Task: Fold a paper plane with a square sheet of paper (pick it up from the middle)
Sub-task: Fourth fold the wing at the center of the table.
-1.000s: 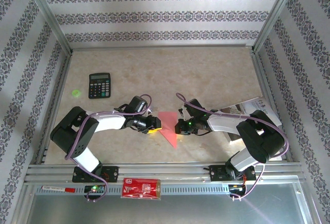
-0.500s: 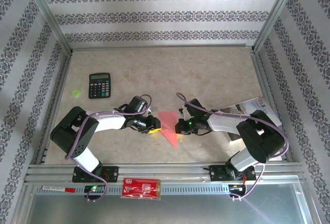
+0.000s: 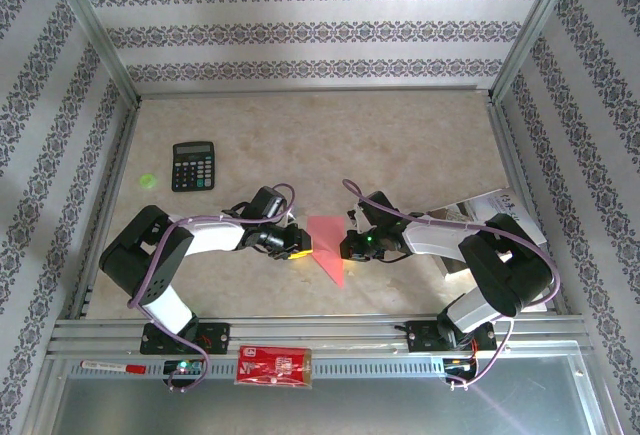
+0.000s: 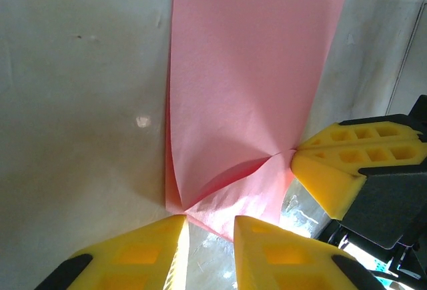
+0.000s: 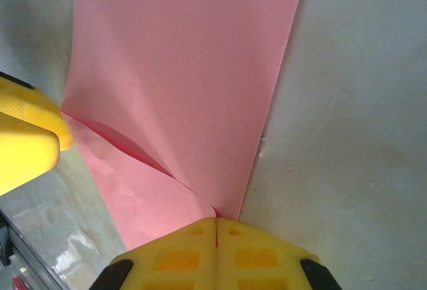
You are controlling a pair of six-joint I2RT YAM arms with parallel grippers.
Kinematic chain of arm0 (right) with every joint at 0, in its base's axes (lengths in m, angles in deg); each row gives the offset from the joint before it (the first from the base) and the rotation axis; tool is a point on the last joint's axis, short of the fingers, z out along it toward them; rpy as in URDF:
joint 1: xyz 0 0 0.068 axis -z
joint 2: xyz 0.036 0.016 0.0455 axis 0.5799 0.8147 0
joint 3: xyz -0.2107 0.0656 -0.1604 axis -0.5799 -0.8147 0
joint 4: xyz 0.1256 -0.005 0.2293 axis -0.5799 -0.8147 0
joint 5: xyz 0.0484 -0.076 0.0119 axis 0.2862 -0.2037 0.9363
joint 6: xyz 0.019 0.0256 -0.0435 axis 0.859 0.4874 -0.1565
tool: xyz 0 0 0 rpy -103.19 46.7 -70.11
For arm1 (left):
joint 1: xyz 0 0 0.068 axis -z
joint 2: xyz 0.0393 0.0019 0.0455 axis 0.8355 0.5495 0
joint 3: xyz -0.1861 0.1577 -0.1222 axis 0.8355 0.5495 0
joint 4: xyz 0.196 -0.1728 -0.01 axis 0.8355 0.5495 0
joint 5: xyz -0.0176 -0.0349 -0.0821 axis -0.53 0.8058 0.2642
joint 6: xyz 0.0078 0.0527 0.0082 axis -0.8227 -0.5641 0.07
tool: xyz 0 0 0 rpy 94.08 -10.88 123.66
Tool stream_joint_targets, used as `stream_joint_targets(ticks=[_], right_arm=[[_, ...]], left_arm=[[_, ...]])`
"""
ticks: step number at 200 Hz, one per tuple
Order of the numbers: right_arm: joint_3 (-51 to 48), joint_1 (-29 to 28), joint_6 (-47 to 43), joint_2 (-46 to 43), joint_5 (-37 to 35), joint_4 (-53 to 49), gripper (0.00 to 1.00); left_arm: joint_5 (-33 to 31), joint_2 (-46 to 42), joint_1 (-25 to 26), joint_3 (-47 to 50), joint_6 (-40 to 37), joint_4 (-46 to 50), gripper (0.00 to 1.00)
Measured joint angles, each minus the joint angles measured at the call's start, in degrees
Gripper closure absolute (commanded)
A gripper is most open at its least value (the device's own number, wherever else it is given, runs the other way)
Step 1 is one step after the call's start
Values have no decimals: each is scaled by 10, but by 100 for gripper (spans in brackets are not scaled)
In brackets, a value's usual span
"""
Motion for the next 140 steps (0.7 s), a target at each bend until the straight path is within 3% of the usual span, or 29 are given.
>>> stream_joint_targets(ticks=[140], right_arm=[[0, 0, -4, 0, 0, 0, 100]], left_arm=[[10, 20, 0, -9, 0, -13, 76]])
